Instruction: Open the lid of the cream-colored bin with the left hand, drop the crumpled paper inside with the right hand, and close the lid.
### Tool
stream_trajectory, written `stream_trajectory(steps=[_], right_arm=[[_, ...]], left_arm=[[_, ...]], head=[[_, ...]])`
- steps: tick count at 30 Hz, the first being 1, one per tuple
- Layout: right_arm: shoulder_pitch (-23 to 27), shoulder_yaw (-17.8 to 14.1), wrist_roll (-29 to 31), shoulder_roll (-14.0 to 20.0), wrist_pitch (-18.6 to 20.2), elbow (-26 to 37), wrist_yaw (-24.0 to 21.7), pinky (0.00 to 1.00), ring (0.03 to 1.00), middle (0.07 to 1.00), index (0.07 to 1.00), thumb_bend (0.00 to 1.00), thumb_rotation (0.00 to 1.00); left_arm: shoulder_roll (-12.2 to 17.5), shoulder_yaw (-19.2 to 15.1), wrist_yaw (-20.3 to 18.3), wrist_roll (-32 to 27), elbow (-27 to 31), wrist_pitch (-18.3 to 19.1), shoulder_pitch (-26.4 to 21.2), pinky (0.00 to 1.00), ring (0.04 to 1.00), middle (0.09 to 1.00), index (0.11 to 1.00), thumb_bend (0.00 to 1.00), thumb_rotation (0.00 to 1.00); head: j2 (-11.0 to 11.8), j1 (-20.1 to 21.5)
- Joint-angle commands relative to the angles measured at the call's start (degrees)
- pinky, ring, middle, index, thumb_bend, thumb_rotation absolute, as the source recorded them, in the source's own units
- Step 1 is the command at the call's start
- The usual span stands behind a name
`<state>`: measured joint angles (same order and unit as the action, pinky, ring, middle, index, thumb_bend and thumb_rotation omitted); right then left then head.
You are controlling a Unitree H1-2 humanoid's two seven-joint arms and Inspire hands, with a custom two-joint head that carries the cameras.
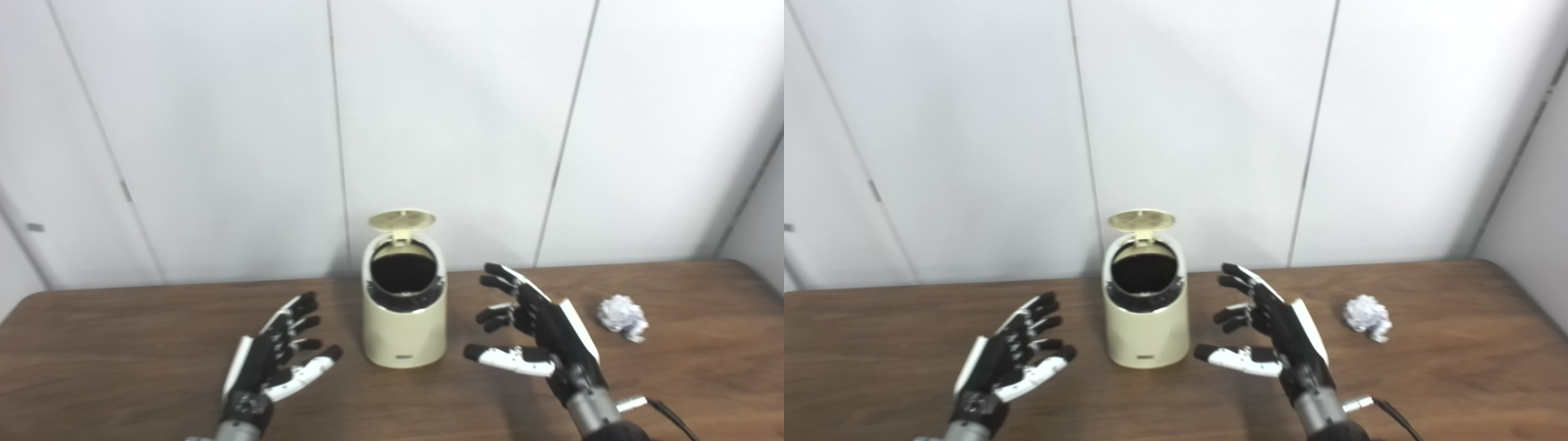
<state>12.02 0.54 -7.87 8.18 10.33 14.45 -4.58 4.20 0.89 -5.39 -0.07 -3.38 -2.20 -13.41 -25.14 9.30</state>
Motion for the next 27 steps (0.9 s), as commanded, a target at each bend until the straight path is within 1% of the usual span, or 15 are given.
stream_trajectory(steps=[1, 2, 4, 5, 7, 8, 11, 12, 14, 16, 17, 19, 20, 23, 27], right_arm=[[4.26, 0.35, -2.33, 3.45, 4.64, 4.06, -1.9, 0.55, 0.584, 0.798, 0.834, 0.69, 0.11], [5.15, 0.88, -4.03, 5.38, 7.08, 4.9, -3.06, 0.56, 0.609, 0.804, 0.832, 0.72, 0.15], [6.6, 1.55, -6.53, 8.46, 9.6, 5.41, -4.39, 0.57, 0.637, 0.809, 0.824, 0.75, 0.19], [7.3, 1.66, -7.26, 9.97, 9.33, 4.99, -4.75, 0.54, 0.632, 0.793, 0.794, 0.76, 0.17], [8.78, 1.36, -7.75, 13.07, 8.06, 3.61, -5.6, 0.5, 0.603, 0.768, 0.759, 0.76, 0.14], [9.57, 1.44, -8.29, 14.73, 8.22, 3.22, -6.31, 0.49, 0.59, 0.76, 0.746, 0.76, 0.14], [11.43, 1.99, -9.4, 18.93, 9.29, 2.01, -8.77, 0.55, 0.616, 0.756, 0.739, 0.77, 0.12], [12.16, 2.43, -9.89, 20.78, 10.09, 1.51, -10.21, 0.55, 0.635, 0.766, 0.745, 0.78, 0.14], [13.6, 3.25, -10.62, 24.11, 11.12, 0.18, -13.03, 0.55, 0.684, 0.817, 0.771, 0.8, 0.2], [14.69, 3.71, -10.66, 26.22, 11.13, -1.22, -14.77, 0.55, 0.706, 0.84, 0.783, 0.81, 0.22], [15.9, 4.32, -11.32, 27.97, 11.13, -2.64, -15.96, 0.55, 0.724, 0.852, 0.783, 0.82, 0.21], [17.8, 5.3, -12.79, 30.41, 10.85, -4.84, -17.36, 0.64, 0.789, 0.86, 0.781, 0.85, 0.21], [18.36, 5.58, -13.25, 31.03, 10.6, -5.54, -17.57, 0.66, 0.798, 0.86, 0.78, 0.86, 0.2], [20.19, 5.89, -14.45, 32.91, 7.14, -9.15, -17.08, 0.65, 0.769, 0.832, 0.763, 0.85, 0.15], [22.27, 5.9, -15.02, 34.88, 3.47, -13.25, -17.52, 0.63, 0.757, 0.824, 0.76, 0.8, 0.13]], left_arm=[[0.55, -0.15, -0.13, -0.15, 0.34, -2.86, -2.01, 0.69, 0.838, 0.878, 0.911, 0.69, 0.13], [0.66, -0.17, -0.16, -0.14, 0.34, -2.55, -2.01, 0.7, 0.844, 0.883, 0.915, 0.69, 0.13], [0.82, -0.3, -0.11, -0.08, 0.1, -2.15, -2.05, 0.7, 0.852, 0.889, 0.919, 0.69, 0.14], [0.93, -0.4, -0.08, -0.06, -0.11, -2.09, -2.08, 0.71, 0.849, 0.89, 0.92, 0.69, 0.14], [1.2, -0.55, -0.16, -0.12, -0.34, -1.86, -2.18, 0.7, 0.841, 0.895, 0.924, 0.67, 0.13], [1.37, -0.64, -0.2, -0.17, -0.61, -1.97, -2.33, 0.7, 0.837, 0.896, 0.927, 0.67, 0.13], [1.78, -0.76, 0.12, 0.42, -1.26, -2.39, -2.72, 0.72, 0.839, 0.892, 0.936, 0.66, 0.12], [1.9, -0.78, 0.38, 0.81, -1.24, -2.23, -2.84, 0.72, 0.835, 0.888, 0.934, 0.66, 0.12], [2.11, -0.81, 0.6, 1.09, -1.21, -2.01, -3.05, 0.74, 0.837, 0.886, 0.931, 0.65, 0.11], [2.22, -0.89, 0.68, 1.01, -1.25, -1.84, -3.19, 0.75, 0.84, 0.889, 0.932, 0.65, 0.11], [2.31, -0.9, 0.88, 1.29, -1.21, -1.84, -3.25, 0.76, 0.842, 0.89, 0.933, 0.65, 0.11], [2.41, -0.89, 1.18, 1.77, -0.99, -1.68, -3.3, 0.75, 0.831, 0.884, 0.932, 0.65, 0.13], [2.41, -0.91, 1.24, 1.95, -0.87, -1.58, -3.31, 0.75, 0.83, 0.883, 0.932, 0.65, 0.13], [2.32, -0.92, 1.48, 2.58, -0.5, -1.31, -3.38, 0.74, 0.827, 0.882, 0.933, 0.63, 0.11], [2.39, -0.92, 1.36, 2.65, -0.7, -1.48, -3.52, 0.75, 0.827, 0.886, 0.933, 0.62, 0.09]], head=[[0.25, 0.59], [0.59, 1.49], [1.26, 3.44], [1.53, 4.17], [1.9, 5.25], [2.09, 5.97], [2.44, 7.49], [2.54, 7.95], [2.77, 8.62], [2.9, 8.99], [2.94, 9.27], [3.0, 9.47], [3.0, 9.47], [2.64, 9.9], [2.35, 9.99]])
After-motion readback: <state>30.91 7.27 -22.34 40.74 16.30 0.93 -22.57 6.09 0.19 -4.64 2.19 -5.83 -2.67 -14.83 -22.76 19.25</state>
